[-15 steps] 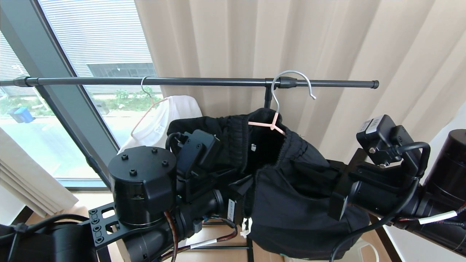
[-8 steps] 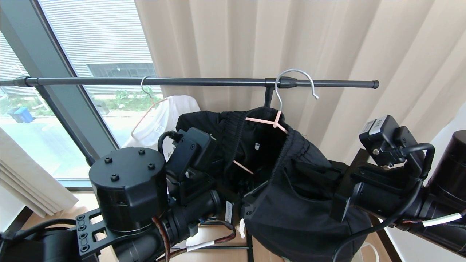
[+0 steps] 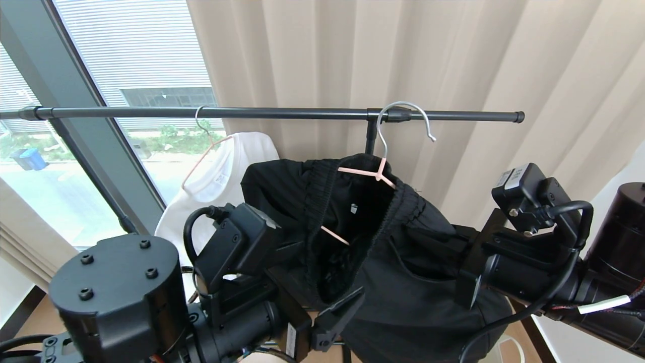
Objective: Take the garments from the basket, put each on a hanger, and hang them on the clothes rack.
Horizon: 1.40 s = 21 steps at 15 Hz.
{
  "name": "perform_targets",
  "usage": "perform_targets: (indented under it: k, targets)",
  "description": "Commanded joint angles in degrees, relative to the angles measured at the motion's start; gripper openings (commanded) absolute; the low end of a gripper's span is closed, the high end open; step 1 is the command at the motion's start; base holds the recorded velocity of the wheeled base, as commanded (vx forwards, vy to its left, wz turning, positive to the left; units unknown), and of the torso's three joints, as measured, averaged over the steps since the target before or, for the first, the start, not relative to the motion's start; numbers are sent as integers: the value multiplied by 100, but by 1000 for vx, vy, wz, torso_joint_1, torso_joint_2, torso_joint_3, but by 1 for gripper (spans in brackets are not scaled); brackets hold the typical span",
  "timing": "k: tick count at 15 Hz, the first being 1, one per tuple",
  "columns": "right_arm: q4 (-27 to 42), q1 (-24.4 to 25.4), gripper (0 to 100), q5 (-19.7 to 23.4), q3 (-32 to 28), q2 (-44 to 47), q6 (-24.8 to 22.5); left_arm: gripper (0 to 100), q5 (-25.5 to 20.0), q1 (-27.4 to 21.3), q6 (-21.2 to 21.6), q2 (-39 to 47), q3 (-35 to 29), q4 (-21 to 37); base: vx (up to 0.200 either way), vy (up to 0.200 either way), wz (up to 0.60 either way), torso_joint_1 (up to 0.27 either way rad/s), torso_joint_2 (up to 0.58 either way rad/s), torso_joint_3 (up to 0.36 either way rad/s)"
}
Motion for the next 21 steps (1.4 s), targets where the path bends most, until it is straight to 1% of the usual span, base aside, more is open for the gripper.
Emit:
perform_targets:
  k: [1, 4, 6, 7, 8, 9, 11, 12, 13, 14, 15, 16, 17, 18, 19, 20, 21]
  targets:
    - [2, 3, 0, 41, 25, 20, -3, 100, -178, 8, 9, -483, 301, -5, 0, 0, 0, 0, 0, 0]
    - [2, -6, 0, 155, 60, -6, -3, 100, -187, 8, 53, -879, 442, 4, 0, 0, 0, 0, 0, 0]
    - [2, -14, 0, 243, 86, -6, -3, 100, -152, 131, 343, -1142, 574, 39, 0, 0, 0, 0, 0, 0]
    - [-7, -14, 0, 296, 130, -6, -3, 100, -152, 316, 484, -1309, 635, 83, 0, 0, 0, 0, 0, 0]
    - [2, -14, 0, 428, 148, -32, -12, 100, -152, 588, 677, -1600, 600, 338, 0, 0, 0, 0, 0, 0]
    - [2, -14, 0, 621, 148, -50, -21, 100, -152, 720, 774, -1863, 486, 760, 0, 0, 0, 0, 0, 0]
    - [11, -111, 0, 920, 183, -50, -47, 100, -169, 843, 783, -2188, 196, 1507, 0, 0, 0, 0, 0, 0]
    - [20, -296, 0, 1386, 236, -50, -328, 100, -240, 1019, 792, -2654, -332, 2658, 0, 0, 0, 0, 0, 0]
    - [46, -410, 0, 1623, 253, -32, -495, 100, -477, 1133, 792, -2821, -604, 3203, 0, 0, 0, 0, 0, 0]
    - [55, -436, 0, 1737, 253, -23, -566, 100, -626, 1221, 792, -2883, -718, 3423, 0, 0, 0, 0, 0, 0]
    - [81, -559, 0, 2107, 236, 3, -803, 100, -1127, 1546, 818, -2971, -1070, 4047, 0, 0, 0, 0, 0, 0]
    - [81, -638, 0, 2230, 236, 20, -900, 100, -1409, 1722, 827, -2979, -1263, 4355, 0, 0, 0, 0, 0, 0]
    - [81, -700, 0, 2440, 332, 47, -1058, 100, -1980, 2083, 924, -2935, -1589, 4908, 0, 0, 0, 0, 0, 0]
    - [55, -726, 0, 2537, 385, 73, -1102, 100, -2402, 2355, 1099, -2900, -1791, 5234, 0, 0, 0, 0, 0, 0]
    - [55, -726, 0, 2572, 394, 64, -1216, 100, -2824, 2513, 1477, -2733, -1967, 5568, 0, 0, 0, 0, 0, 0]
    - [63, -726, 0, 2581, 403, 73, -1251, 100, -2938, 2548, 1644, -2654, -2019, 5655, 0, 0, 0, 0, 0, 0]
    - [63, -726, 0, 2616, 473, 82, -1357, 100, -3237, 2566, 2128, -2478, -2072, 5805, 0, 0, 0, 0, 0, 0]
